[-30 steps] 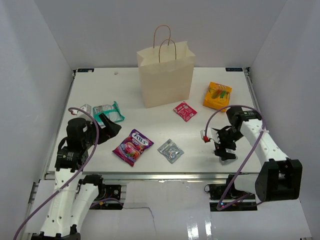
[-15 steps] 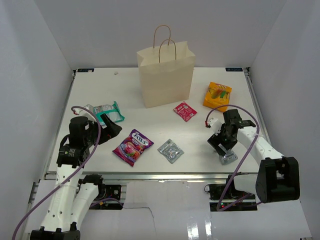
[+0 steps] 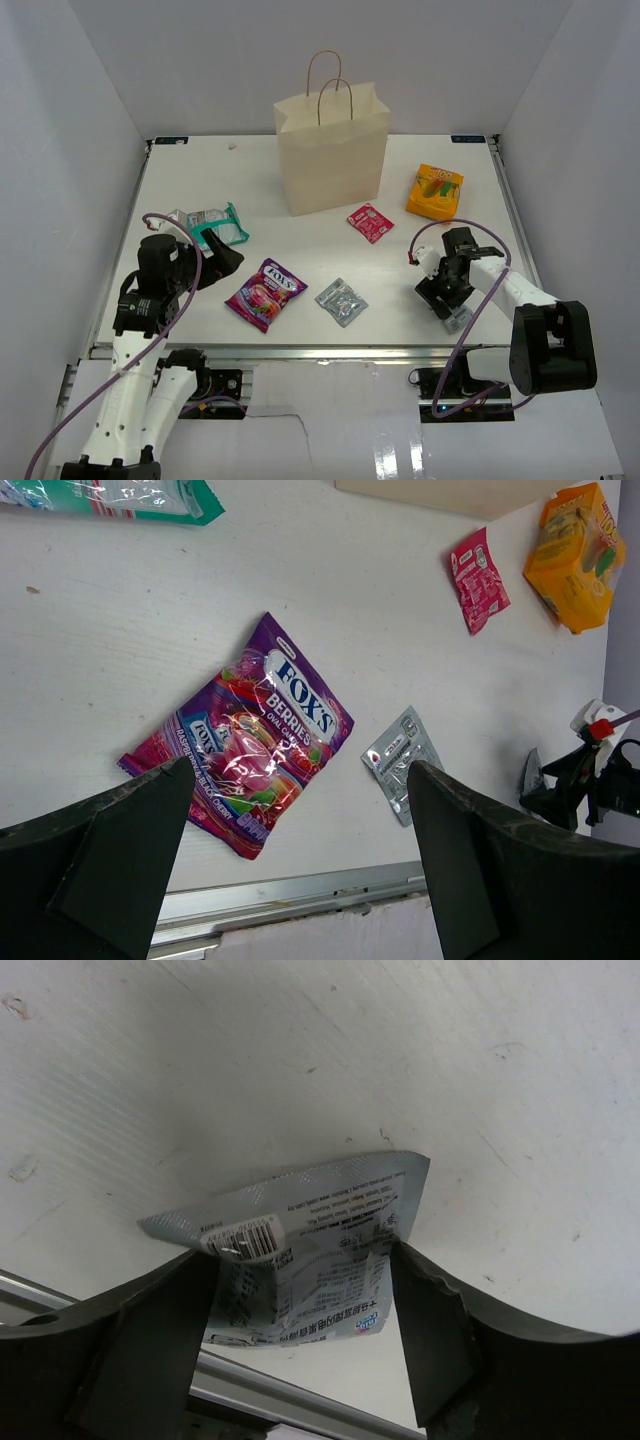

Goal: Place the snacks into the paper bag

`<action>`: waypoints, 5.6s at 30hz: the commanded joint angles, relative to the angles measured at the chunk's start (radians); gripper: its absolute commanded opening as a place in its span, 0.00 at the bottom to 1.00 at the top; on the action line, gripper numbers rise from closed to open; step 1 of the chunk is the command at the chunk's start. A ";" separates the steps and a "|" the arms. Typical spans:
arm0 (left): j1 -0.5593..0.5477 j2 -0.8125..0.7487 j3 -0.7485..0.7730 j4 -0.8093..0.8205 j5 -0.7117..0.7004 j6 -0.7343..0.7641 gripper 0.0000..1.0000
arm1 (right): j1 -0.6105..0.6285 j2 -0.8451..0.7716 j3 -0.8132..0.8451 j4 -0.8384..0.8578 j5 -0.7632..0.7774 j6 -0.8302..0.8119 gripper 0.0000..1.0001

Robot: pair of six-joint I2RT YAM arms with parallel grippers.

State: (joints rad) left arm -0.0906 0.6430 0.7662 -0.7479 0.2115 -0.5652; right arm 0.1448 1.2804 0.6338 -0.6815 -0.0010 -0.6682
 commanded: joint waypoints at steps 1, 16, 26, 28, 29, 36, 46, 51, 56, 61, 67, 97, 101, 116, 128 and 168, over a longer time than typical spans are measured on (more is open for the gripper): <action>0.005 -0.016 -0.004 0.010 0.009 0.007 0.98 | 0.004 0.040 -0.025 0.037 -0.057 -0.025 0.73; 0.005 0.000 -0.021 0.045 0.141 0.004 0.98 | 0.002 -0.029 0.153 -0.081 -0.260 -0.203 0.17; 0.003 0.024 -0.054 0.100 0.275 -0.001 0.98 | 0.039 0.112 0.719 -0.110 -0.605 -0.133 0.10; 0.003 0.030 -0.065 0.117 0.301 -0.005 0.98 | 0.068 0.187 0.905 -0.050 -0.625 -0.064 0.10; 0.005 0.032 -0.076 0.119 0.314 -0.007 0.98 | 0.078 0.216 0.969 -0.020 -0.628 0.026 0.10; 0.005 0.026 -0.093 0.120 0.324 -0.015 0.98 | 0.125 0.494 1.429 0.311 -0.547 0.436 0.10; 0.003 0.043 -0.088 0.120 0.339 -0.019 0.98 | 0.182 0.646 1.557 0.680 -0.311 0.607 0.15; 0.003 0.052 -0.090 0.130 0.351 -0.021 0.98 | 0.190 0.707 1.563 0.747 -0.278 0.590 0.15; 0.003 0.061 -0.085 0.134 0.362 -0.022 0.98 | 0.197 0.721 1.535 0.764 -0.254 0.569 0.20; 0.002 0.066 -0.090 0.156 0.393 -0.035 0.98 | 0.197 0.721 1.494 0.763 -0.275 0.558 0.34; 0.000 0.080 -0.097 0.177 0.410 -0.039 0.98 | 0.197 0.724 1.471 0.770 -0.277 0.541 0.37; -0.458 0.354 -0.016 0.243 0.073 -0.163 0.98 | -0.037 0.427 1.238 0.448 -0.648 0.432 0.85; -0.685 0.565 0.099 0.239 -0.111 -0.170 0.98 | -0.109 0.288 1.013 0.173 -0.758 0.222 0.86; -0.971 1.236 0.577 0.039 -0.477 -0.001 0.98 | -0.123 -0.208 0.279 -0.257 -0.821 -0.186 0.91; -1.000 1.359 0.608 0.016 -0.483 0.056 0.93 | -0.123 -0.181 0.276 -0.236 -0.850 -0.154 0.91; -0.646 0.702 0.591 0.412 -0.311 -0.056 0.33 | -0.122 -0.187 0.308 -0.233 -0.863 -0.146 0.90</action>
State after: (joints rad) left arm -0.8085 1.4128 1.2625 -0.4305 -0.1299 -0.6327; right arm 0.0261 1.0985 0.9051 -0.9329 -0.8345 -0.8120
